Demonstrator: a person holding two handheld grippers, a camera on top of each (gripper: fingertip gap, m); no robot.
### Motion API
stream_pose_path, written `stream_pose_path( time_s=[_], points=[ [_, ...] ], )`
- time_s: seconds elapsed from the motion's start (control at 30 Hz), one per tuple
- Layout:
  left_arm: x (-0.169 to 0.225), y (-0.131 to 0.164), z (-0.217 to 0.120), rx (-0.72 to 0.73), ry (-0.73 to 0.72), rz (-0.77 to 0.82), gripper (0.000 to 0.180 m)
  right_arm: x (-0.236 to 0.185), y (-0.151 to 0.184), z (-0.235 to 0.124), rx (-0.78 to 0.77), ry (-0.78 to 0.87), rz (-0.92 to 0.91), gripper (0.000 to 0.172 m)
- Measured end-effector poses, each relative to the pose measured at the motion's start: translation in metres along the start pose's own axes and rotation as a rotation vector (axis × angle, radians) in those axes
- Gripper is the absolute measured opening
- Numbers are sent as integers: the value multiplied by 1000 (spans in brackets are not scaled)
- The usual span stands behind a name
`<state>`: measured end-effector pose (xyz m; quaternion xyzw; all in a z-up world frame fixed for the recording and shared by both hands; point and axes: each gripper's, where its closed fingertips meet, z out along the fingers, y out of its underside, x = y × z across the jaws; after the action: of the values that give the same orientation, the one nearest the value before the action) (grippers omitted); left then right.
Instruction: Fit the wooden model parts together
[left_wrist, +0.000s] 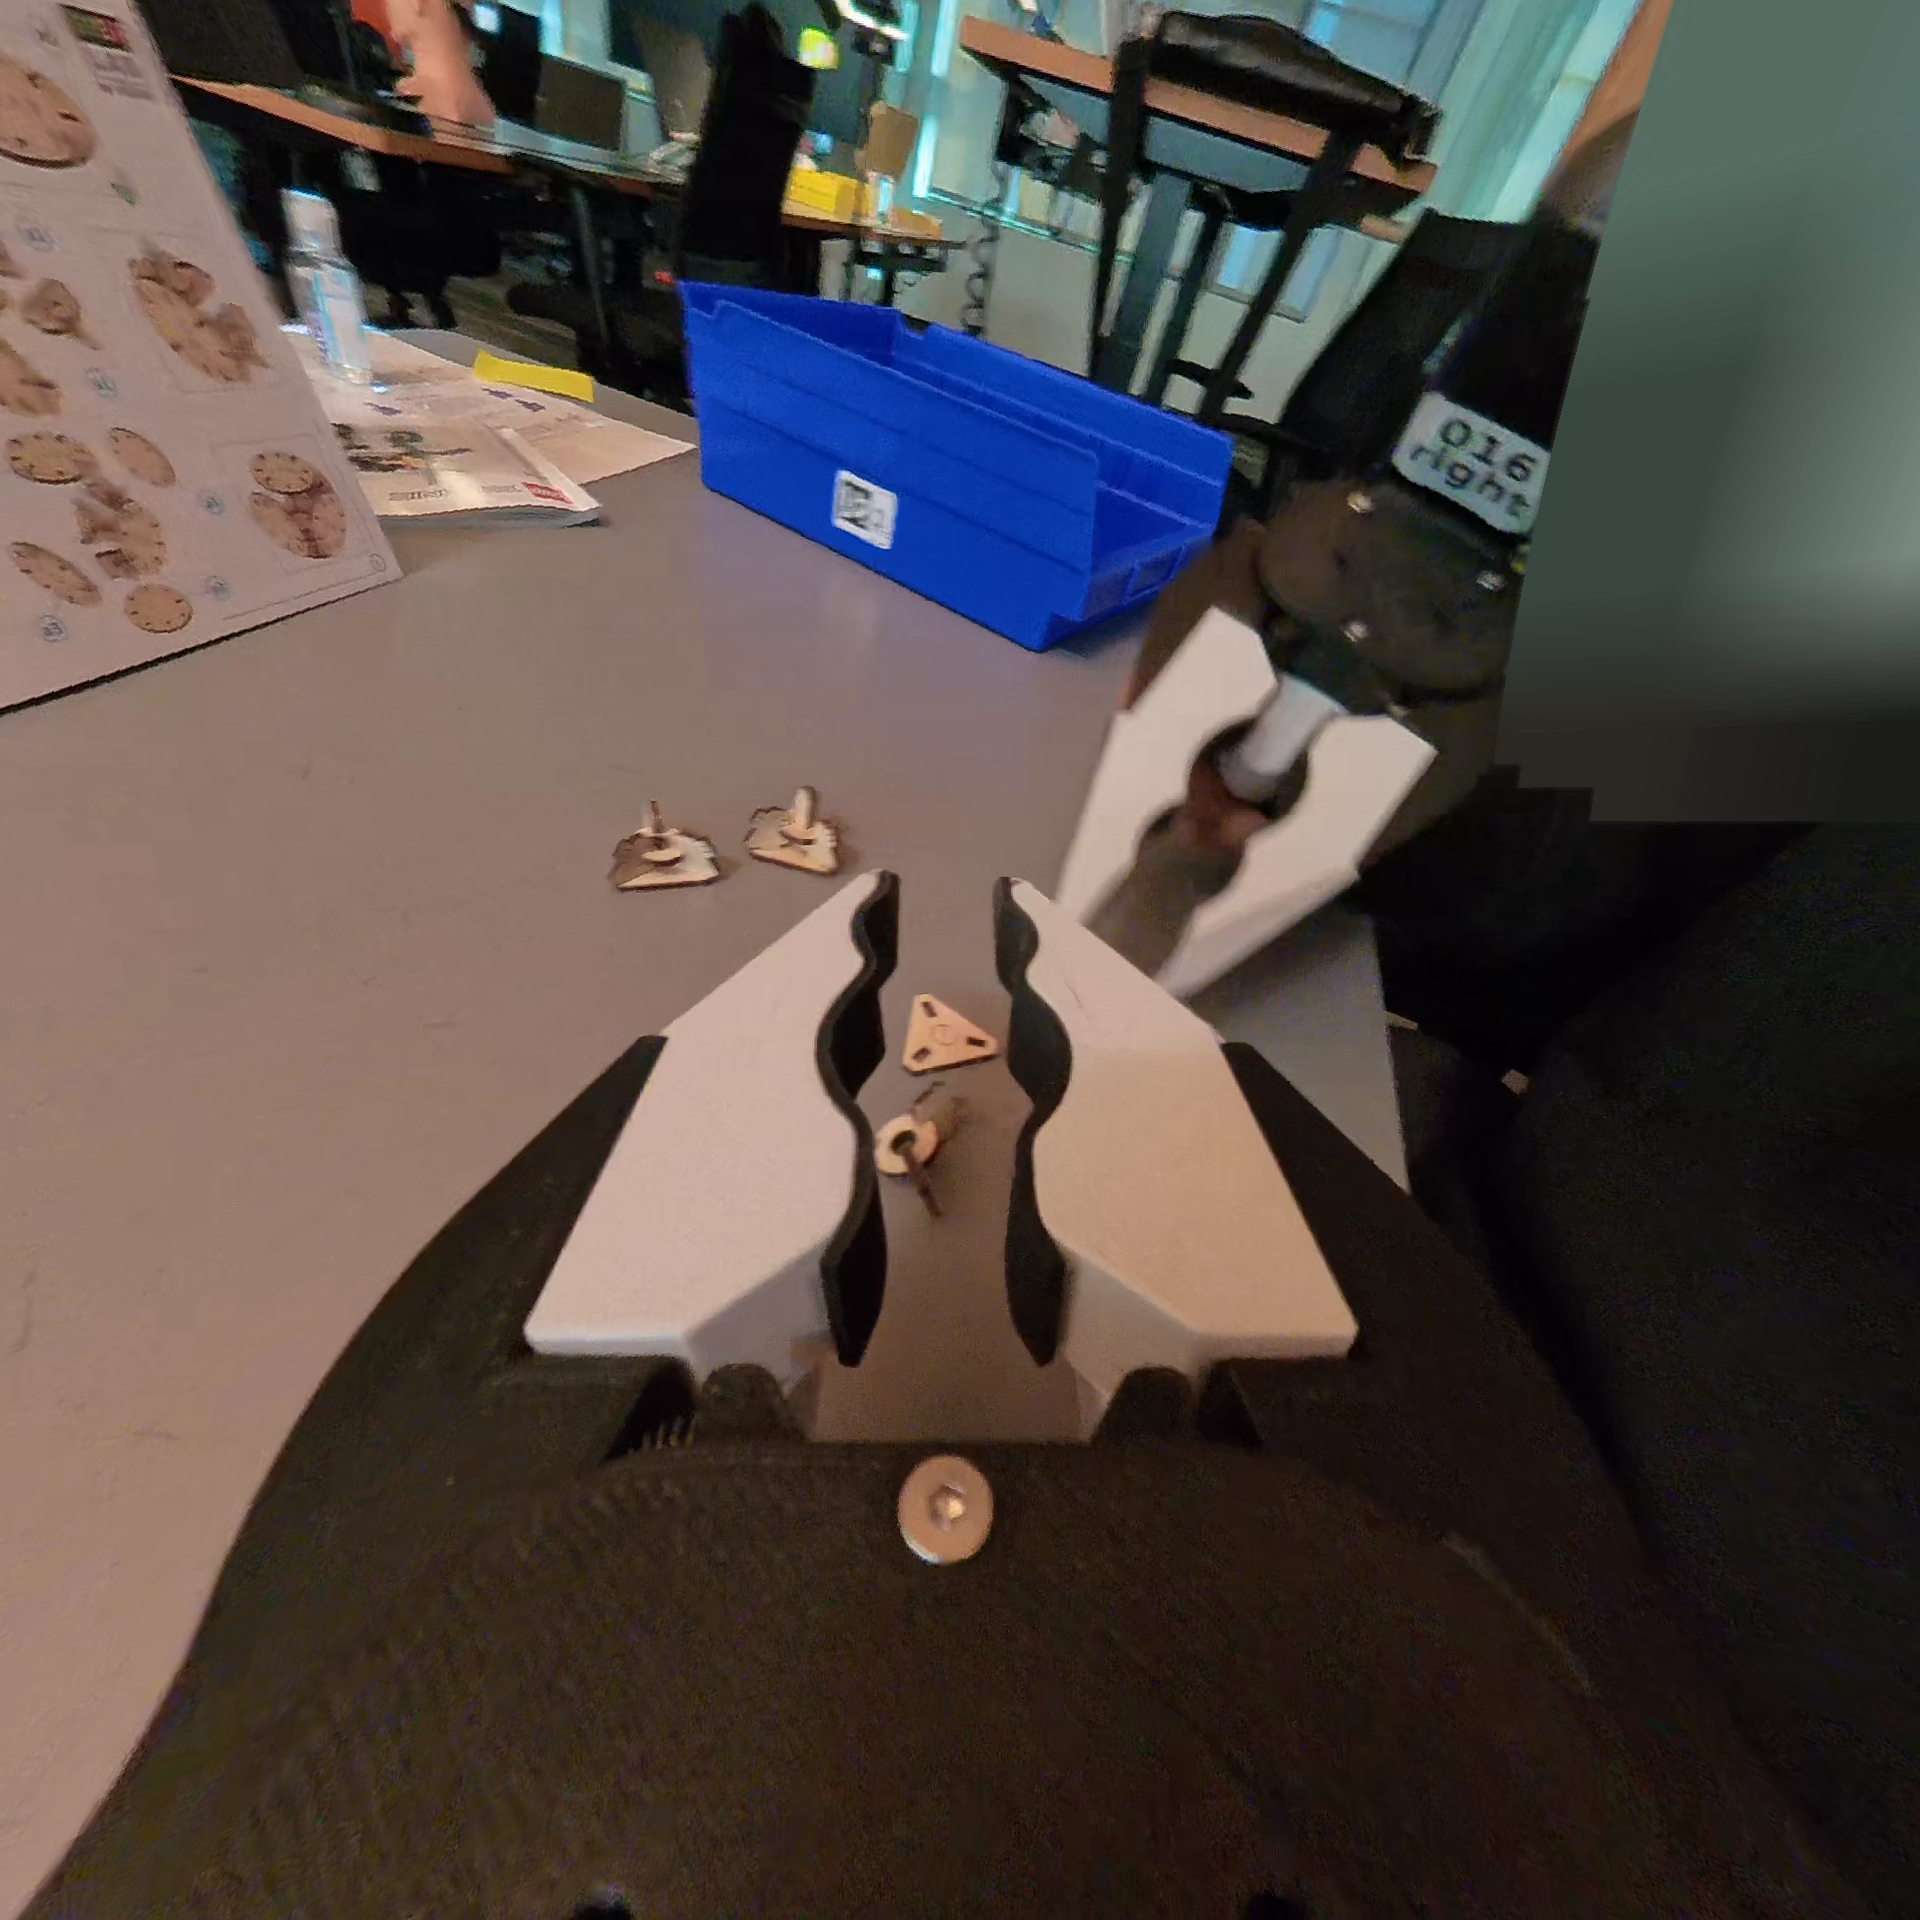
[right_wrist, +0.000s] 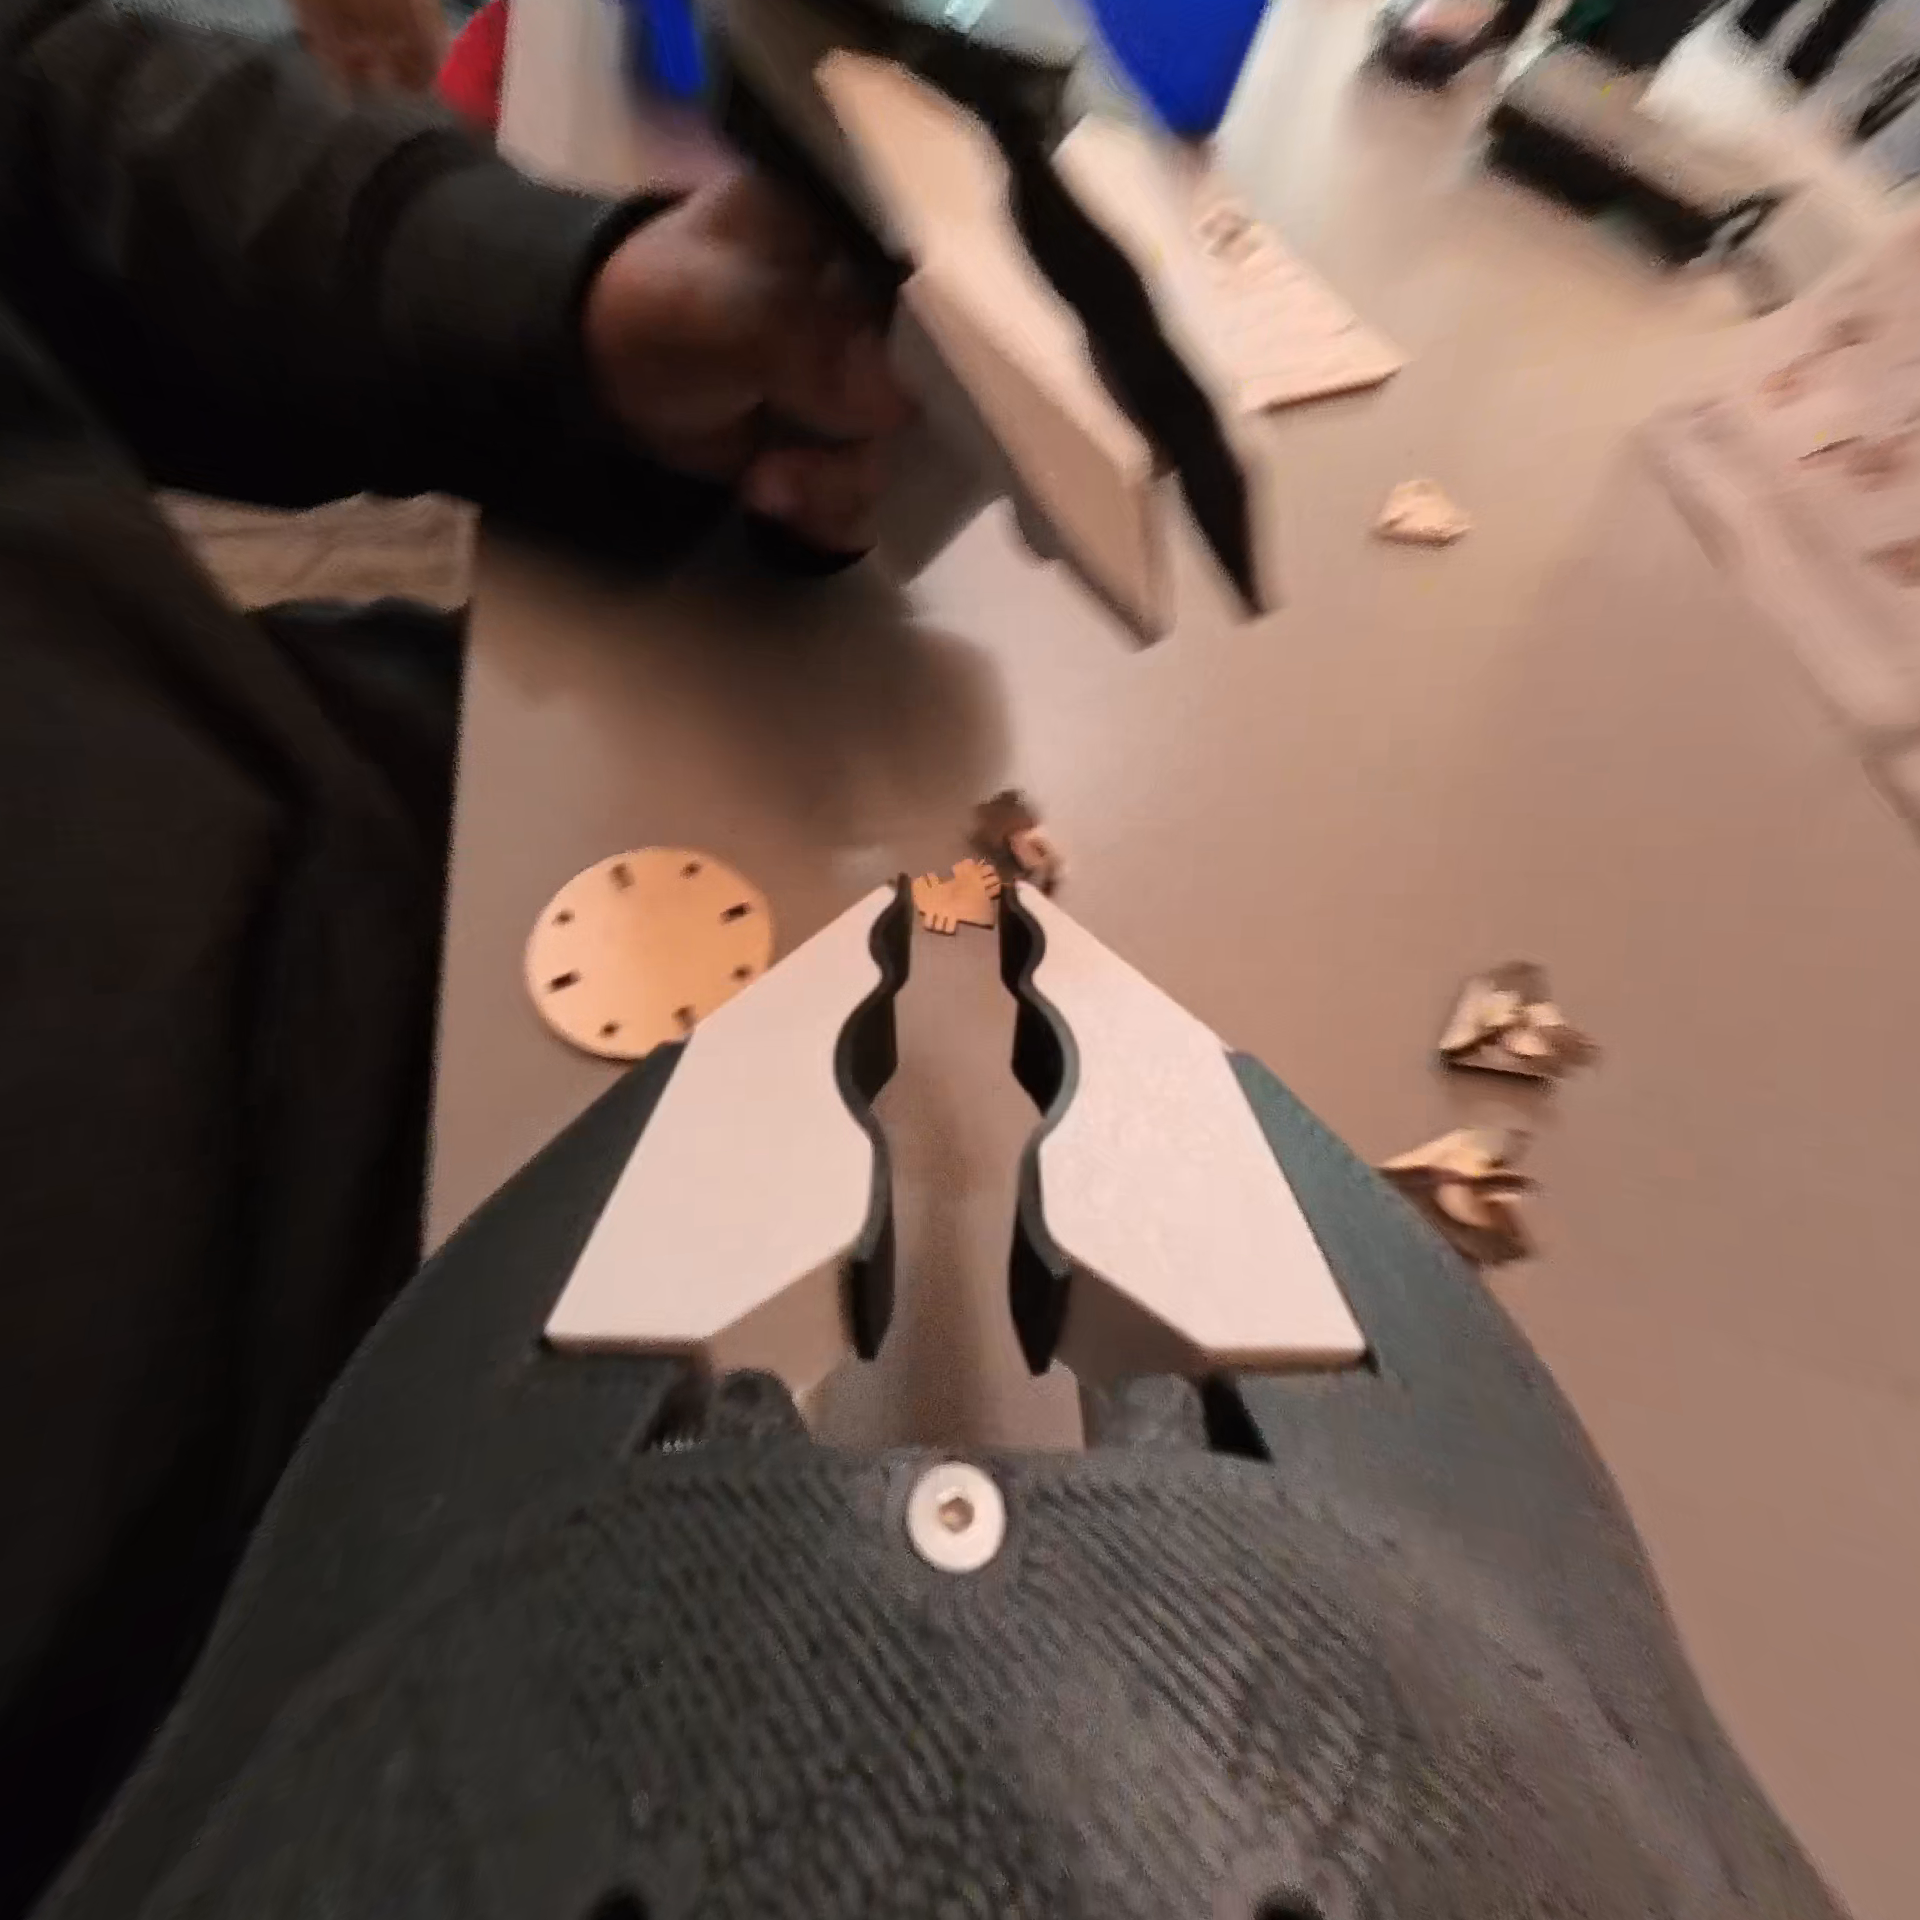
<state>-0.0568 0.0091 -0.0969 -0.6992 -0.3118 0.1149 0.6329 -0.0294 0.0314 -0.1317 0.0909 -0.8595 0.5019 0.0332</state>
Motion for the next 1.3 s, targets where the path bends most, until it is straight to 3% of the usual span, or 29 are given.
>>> stream_pose_path(
  time_s=[0.13,0.2,0.37,0.47,0.6,0.67,0.8,1.0,1.1,1.2,1.3],
  points=[
    [18,4,5,-27,77,55,12,8,-25,-15,181,76,-70,15],
    [29,4,7,-23,88,155,18,0,-30,-16,235,-53,83,15],
    [43,-1,7,41,23,388,0,-2,-38,-23,357,-385,568,14],
    [51,-5,3,74,71,389,2,2,-47,-30,456,-543,788,15],
    [58,-2,4,56,156,318,28,1,-55,-38,525,-699,934,14],
    [58,1,7,40,143,332,30,-8,-52,-31,475,-744,951,14],
    [60,-2,6,60,111,387,4,-11,-54,-24,480,-787,1003,14],
    [54,-8,2,84,115,322,1,-1,-53,-27,529,-747,999,12],
    [50,-6,4,62,162,207,1,5,-58,-32,594,-696,932,15],
    [53,1,7,0,304,-23,1,14,-72,-56,740,-637,807,24],
    [52,-11,0,61,429,-238,1,14,-65,-49,658,-467,649,20]
  ],
)
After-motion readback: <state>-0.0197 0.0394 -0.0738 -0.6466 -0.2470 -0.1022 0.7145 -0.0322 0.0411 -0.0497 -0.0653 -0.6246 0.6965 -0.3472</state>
